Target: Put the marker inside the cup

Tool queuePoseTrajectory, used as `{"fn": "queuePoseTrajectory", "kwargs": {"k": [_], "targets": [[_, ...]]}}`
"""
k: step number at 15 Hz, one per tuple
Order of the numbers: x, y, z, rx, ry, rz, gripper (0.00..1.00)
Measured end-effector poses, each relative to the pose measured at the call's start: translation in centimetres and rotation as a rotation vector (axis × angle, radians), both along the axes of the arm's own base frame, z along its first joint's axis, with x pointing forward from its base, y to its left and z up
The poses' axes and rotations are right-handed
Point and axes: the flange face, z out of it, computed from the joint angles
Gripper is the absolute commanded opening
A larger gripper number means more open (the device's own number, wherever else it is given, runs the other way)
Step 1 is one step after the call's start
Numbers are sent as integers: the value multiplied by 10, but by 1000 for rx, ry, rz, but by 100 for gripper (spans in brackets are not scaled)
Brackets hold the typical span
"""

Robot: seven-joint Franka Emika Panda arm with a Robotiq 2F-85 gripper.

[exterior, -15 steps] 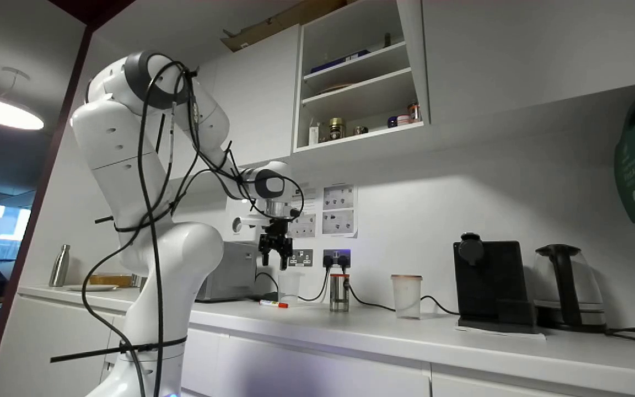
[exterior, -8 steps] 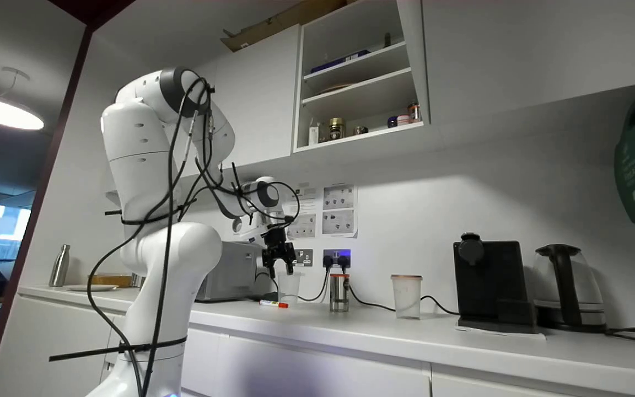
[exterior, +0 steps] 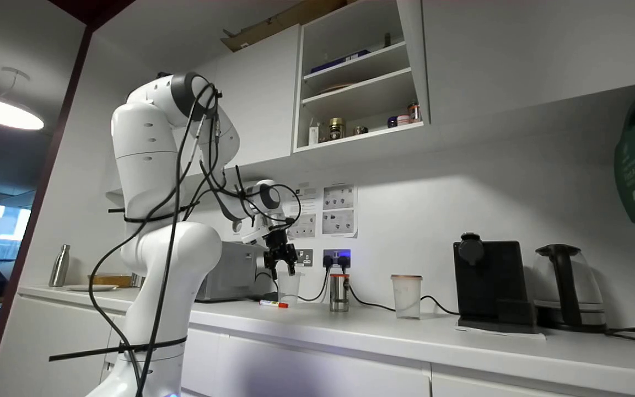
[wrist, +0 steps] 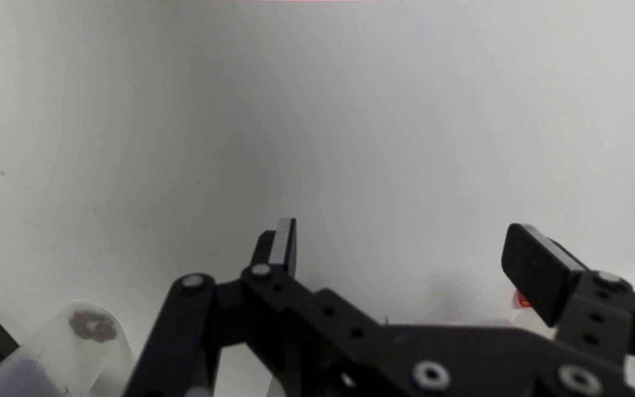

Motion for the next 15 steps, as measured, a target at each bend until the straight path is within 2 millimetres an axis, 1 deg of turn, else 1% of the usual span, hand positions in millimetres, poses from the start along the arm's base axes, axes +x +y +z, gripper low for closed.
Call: {"fn": "queuePoseTrajectory", "kwargs": {"k": [2, 4, 7, 9, 11, 13, 15], "targets": [[-2, 3, -3, 5, 7, 6, 100], [-4, 12, -7, 8, 10, 9, 100], [-1, 46, -17, 26, -17, 40, 100], [4, 71, -22, 47, -42, 69, 100], [13, 86, -27, 58, -58, 57, 100], [24, 92, -32, 49, -79, -27, 100], [36, 91, -37, 43, -103, -126, 100]]}}
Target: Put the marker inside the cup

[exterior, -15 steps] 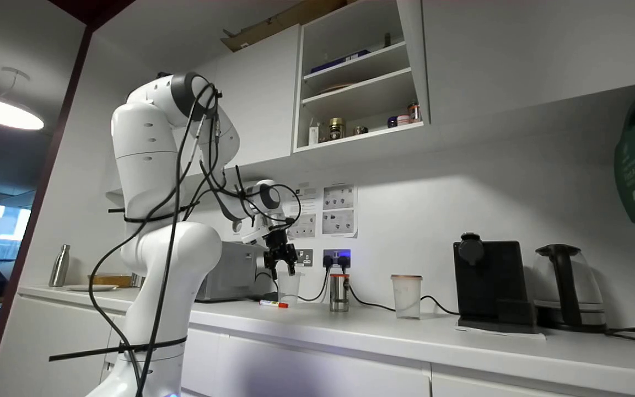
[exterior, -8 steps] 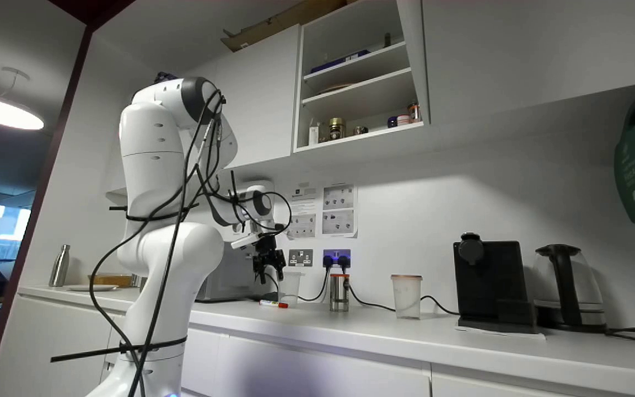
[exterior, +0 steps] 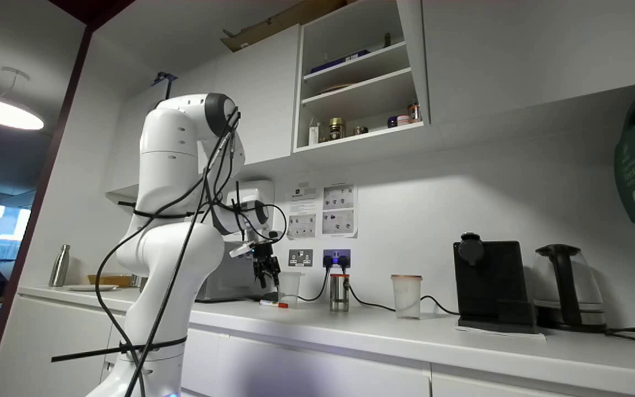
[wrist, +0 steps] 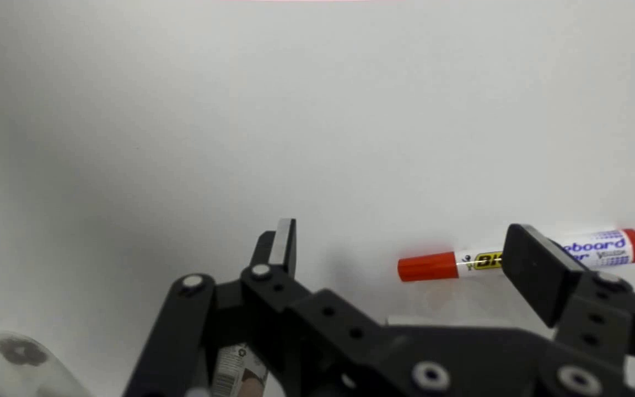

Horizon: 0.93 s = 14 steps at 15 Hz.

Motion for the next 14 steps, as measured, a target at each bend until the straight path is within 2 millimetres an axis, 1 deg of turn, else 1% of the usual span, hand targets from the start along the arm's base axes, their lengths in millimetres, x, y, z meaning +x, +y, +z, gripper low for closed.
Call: {"fn": "queuePoseTrajectory", "kwargs": {"k": [3, 6, 8, 11, 14], "targets": [[16, -3, -11, -9, -20, -107, 100], [29, -4, -18, -10, -30, -161, 100], [37, 2, -18, -2, -42, -171, 100], [48, 18, -9, 30, -67, -150, 100], [52, 23, -8, 36, -71, -144, 100]]}}
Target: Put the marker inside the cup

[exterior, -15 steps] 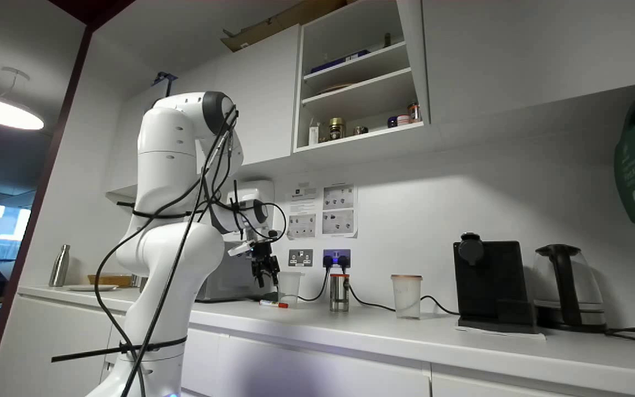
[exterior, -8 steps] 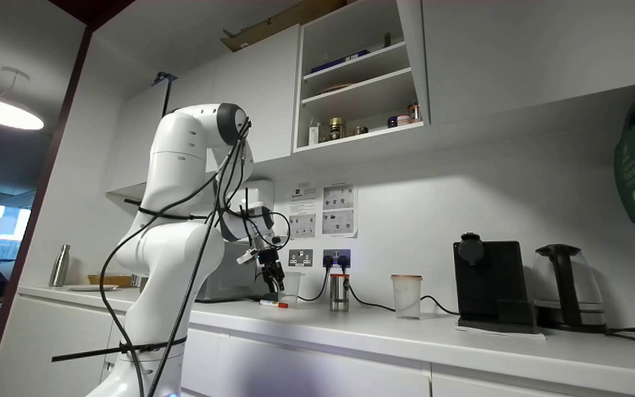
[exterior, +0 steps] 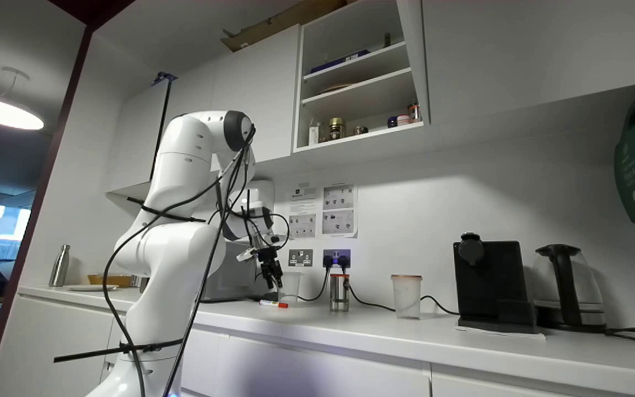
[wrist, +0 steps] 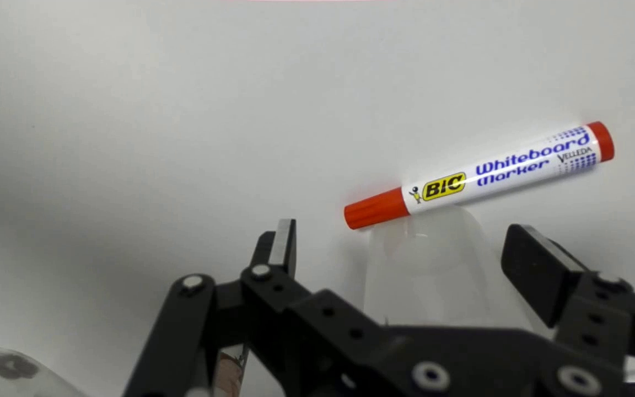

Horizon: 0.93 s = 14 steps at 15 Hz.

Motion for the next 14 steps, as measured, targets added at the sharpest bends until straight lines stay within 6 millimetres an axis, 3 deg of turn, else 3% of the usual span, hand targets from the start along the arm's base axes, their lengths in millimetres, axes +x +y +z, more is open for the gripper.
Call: {"fn": "queuePoseTrajectory", "kwargs": {"k": [8, 14], "targets": [[0, 2, -6, 1, 11, -15, 100], [7, 25, -20, -1, 47, -113, 100]]}}
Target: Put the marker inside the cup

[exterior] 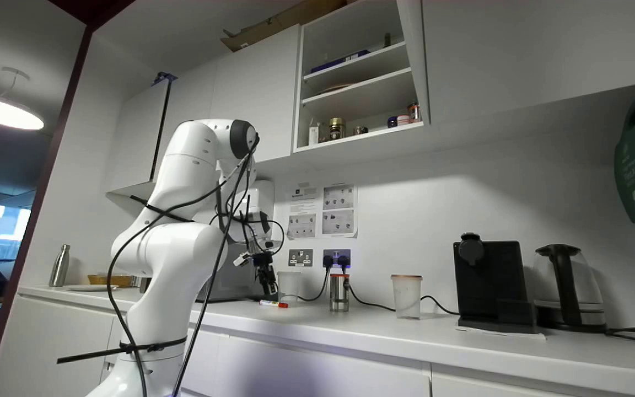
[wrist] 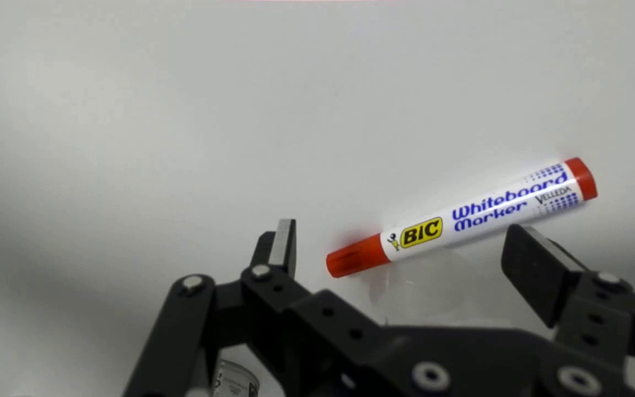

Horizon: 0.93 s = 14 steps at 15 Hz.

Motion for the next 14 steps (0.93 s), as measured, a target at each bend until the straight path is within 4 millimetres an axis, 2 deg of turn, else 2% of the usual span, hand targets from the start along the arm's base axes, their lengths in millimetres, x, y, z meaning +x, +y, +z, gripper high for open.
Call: {"fn": "queuePoseTrajectory", "kwargs": {"k": [6, 14], "targets": [[22, 17, 0, 18, -12, -200, 100], [38, 9, -9, 129, 19, -385, 100]]}}
